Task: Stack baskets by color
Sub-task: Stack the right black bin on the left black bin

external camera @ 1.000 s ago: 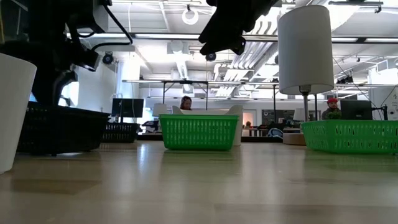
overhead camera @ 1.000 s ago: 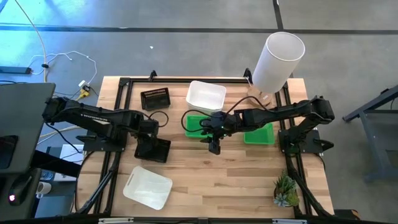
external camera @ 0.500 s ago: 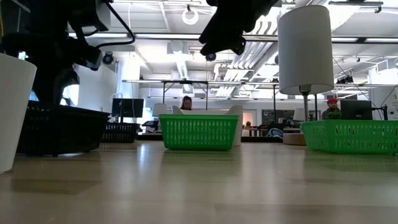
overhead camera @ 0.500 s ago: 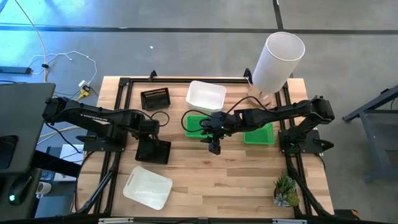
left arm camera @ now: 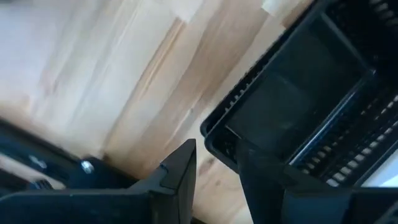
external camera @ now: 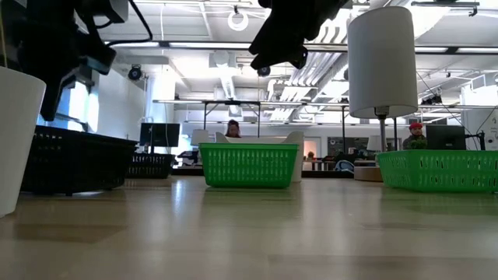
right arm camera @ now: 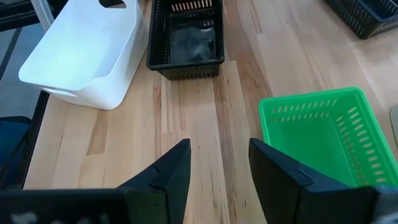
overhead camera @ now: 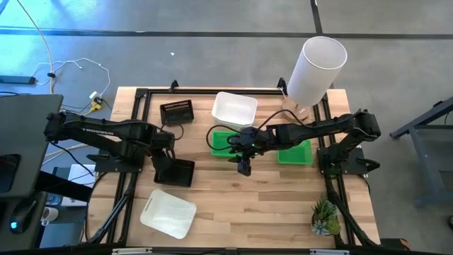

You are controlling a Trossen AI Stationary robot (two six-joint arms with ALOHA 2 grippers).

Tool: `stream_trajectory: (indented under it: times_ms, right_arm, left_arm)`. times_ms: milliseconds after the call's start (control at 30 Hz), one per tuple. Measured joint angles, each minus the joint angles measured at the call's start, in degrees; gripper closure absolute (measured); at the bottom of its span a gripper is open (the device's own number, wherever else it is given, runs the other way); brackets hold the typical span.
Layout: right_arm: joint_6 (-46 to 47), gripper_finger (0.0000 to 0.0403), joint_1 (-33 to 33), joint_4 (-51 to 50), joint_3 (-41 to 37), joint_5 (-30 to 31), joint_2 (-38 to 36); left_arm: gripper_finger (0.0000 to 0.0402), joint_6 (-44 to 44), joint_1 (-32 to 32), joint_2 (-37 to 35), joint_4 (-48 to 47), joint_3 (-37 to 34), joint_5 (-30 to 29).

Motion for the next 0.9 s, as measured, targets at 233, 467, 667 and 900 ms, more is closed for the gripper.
stream_trajectory:
  times_ms: [233,467,667,900]
  right_arm:
    - [-0.2,0.0253,0.0,-0.5,0.0,0.0,0.0]
    - [-0.2,0.0253,0.0,-1.6,0.0,0.0,0.0]
    - [-0.2,0.0253,0.0,-1.7,0.0,0.0,0.0]
    - [-0.1,0.0253,0.0,-1.7,0.0,0.0,0.0]
  left_arm:
    - [0.03,-7.2,-1.3,0.7,-2.5,-0.2,1.0]
    - [0.03,-9.6,-3.7,0.8,-3.8,-0.2,0.5]
    - [0.03,-10.7,-5.3,0.8,-3.8,-0.2,-1.1]
    - [0.03,-11.0,-6.1,0.8,-3.8,-0.2,-2.3]
